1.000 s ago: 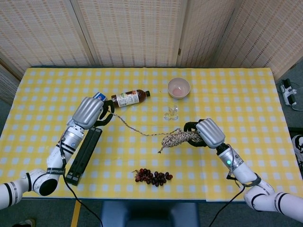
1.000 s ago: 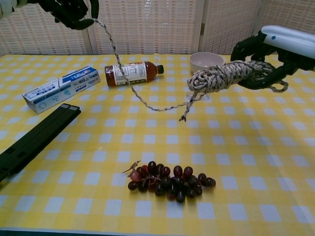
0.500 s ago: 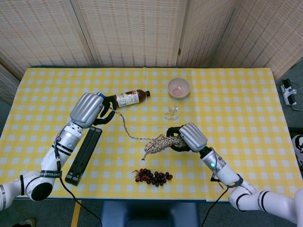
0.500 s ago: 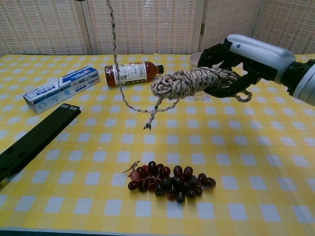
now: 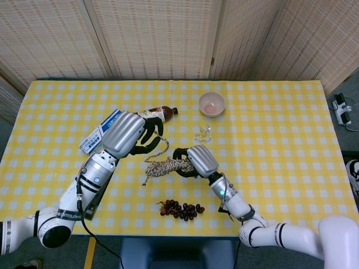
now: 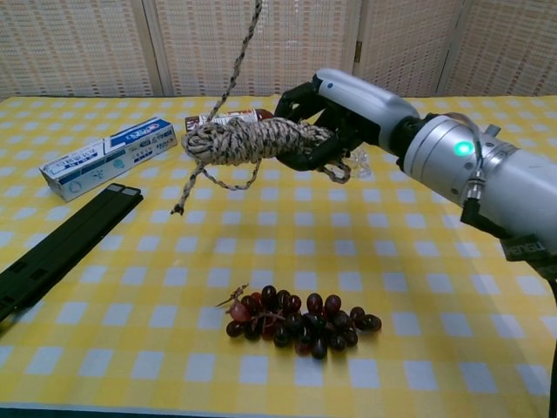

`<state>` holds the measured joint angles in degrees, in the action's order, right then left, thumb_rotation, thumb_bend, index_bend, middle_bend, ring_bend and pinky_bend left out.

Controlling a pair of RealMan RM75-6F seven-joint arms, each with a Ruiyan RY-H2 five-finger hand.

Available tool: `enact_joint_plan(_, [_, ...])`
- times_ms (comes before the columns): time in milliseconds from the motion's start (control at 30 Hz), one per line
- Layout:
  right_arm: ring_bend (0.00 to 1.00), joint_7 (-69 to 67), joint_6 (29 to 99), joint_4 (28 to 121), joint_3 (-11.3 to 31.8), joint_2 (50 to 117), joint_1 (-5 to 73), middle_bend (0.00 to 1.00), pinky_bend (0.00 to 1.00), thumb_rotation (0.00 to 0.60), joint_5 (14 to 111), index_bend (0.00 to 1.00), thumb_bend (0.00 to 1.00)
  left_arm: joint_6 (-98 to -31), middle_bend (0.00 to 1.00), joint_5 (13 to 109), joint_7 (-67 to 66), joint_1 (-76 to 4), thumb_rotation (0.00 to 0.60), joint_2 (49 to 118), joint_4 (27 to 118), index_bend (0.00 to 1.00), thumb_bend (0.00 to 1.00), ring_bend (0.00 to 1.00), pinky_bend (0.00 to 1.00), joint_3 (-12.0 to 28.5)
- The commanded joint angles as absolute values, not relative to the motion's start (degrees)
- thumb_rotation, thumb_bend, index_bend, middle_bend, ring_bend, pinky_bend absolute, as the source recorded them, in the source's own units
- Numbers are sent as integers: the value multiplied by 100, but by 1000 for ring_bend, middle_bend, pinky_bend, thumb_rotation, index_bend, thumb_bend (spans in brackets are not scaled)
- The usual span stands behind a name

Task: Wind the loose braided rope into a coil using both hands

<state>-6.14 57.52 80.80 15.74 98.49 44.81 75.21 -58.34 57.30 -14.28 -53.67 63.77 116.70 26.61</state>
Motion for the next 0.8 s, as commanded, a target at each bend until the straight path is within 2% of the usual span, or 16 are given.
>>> enact_joint_plan(33, [884, -274, 5614, 8006, 1922, 10228, 4719, 795, 793, 600, 7041, 994, 656, -5796, 880, 5679, -1511, -5491, 600, 6436, 11825, 641, 509, 817, 774, 2636])
enact_joint_plan(200, [892, -335, 5832, 7638, 2443, 10756, 4896, 795, 803, 600, 6516, 995, 658, -5842, 880, 5738, -1581, -5551, 600, 6503, 11947, 639, 509, 817, 774, 2501])
enact_joint_plan(433, [889, -948, 6399, 7008, 2924, 11396, 5001, 795, 809, 600, 6421, 998, 658, -5838, 880, 5936, -1356, -5451, 600, 6549, 11945, 639, 509, 817, 774, 2258])
enact_joint_plan(667, [886, -1836, 6891, 6673, 3378, 11676, 4920, 796, 809, 600, 6385, 998, 659, -5862, 880, 6590, -956, -5030, 600, 6327, 12044, 638, 513, 818, 774, 1822])
enact_joint_plan(800, [890, -2341, 6866, 6706, 3631, 11619, 4808, 801, 811, 600, 6212, 998, 658, -5840, 880, 7109, -599, -4772, 600, 6253, 11911, 638, 518, 817, 774, 1513])
